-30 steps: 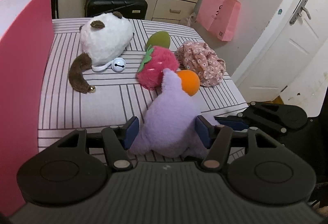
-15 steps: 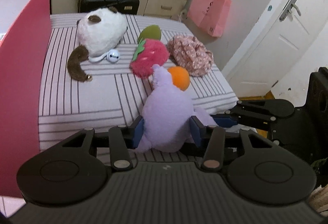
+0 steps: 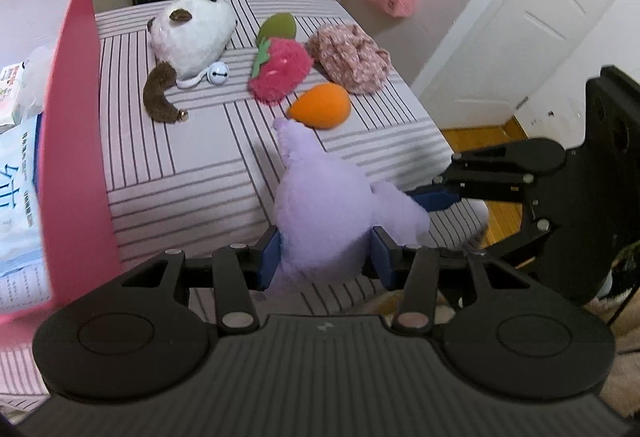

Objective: Organize soft objects
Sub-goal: 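Grasp the purple plush toy with the left gripper while the right gripper grasps it too, then carry the purple plush toy with both grippers over the pink box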

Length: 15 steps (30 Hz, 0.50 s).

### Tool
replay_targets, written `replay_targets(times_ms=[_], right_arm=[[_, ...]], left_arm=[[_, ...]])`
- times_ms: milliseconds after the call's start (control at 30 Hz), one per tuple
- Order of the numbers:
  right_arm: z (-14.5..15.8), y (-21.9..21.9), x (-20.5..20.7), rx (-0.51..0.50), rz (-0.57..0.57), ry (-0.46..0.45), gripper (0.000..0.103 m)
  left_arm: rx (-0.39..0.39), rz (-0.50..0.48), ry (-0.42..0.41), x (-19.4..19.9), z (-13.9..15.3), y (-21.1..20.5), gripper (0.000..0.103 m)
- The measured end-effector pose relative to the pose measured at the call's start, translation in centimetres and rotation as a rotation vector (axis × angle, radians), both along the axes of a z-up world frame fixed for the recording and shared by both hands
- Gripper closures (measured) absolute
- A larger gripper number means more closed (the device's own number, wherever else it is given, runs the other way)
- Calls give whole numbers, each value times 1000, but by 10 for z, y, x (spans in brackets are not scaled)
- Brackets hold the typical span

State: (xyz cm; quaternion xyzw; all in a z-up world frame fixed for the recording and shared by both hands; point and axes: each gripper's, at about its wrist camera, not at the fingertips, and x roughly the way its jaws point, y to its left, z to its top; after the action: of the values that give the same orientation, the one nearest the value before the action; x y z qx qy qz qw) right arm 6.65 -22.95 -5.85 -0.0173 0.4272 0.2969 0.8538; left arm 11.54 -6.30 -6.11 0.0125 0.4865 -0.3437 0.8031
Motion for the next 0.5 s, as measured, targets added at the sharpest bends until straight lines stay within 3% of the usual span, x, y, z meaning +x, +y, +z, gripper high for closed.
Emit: replay_targets(times_ms=[500], right_arm=[[51, 63, -16, 19, 152, 11, 54]], left_arm=[[-18, 25, 14, -36, 47, 74, 57]])
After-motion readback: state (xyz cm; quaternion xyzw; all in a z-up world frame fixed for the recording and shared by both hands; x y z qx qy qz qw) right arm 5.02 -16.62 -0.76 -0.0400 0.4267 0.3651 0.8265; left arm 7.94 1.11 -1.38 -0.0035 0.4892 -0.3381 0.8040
